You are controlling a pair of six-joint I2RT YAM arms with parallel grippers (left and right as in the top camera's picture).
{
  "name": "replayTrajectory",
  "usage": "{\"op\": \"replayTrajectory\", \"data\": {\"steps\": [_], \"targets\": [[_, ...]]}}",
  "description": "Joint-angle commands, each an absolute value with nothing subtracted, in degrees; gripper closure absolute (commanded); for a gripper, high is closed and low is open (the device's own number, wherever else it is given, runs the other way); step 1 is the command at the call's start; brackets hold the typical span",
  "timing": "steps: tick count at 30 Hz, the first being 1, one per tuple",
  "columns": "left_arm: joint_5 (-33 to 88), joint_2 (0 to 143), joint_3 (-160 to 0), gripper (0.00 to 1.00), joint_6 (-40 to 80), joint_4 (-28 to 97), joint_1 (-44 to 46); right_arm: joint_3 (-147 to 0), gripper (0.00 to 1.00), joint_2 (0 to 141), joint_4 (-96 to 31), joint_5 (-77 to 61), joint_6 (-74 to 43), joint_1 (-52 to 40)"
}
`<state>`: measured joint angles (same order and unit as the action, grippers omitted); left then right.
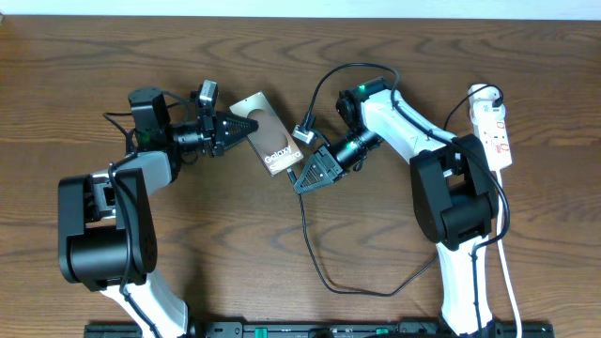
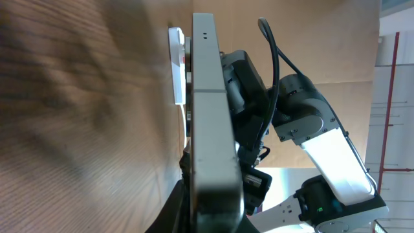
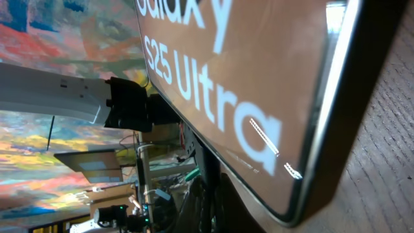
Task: Plug charger to phone and switch on socket
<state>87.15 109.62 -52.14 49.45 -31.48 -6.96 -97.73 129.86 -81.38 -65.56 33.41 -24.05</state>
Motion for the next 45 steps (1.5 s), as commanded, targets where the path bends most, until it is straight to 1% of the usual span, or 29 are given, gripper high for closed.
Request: {"op": "replayTrajectory", "data": {"steps": [1, 45], "targets": [[90.15, 109.36, -51.86, 0.93, 48.73, -31.81, -6.76, -97.67, 0.99, 130.43, -81.41, -66.37, 32.84, -23.38], [90.15, 109.36, -51.86, 0.93, 48.71, -31.83, -6.76, -97.67, 0.99, 130.43, -81.87, -68.07, 32.84, -24.23]]}}
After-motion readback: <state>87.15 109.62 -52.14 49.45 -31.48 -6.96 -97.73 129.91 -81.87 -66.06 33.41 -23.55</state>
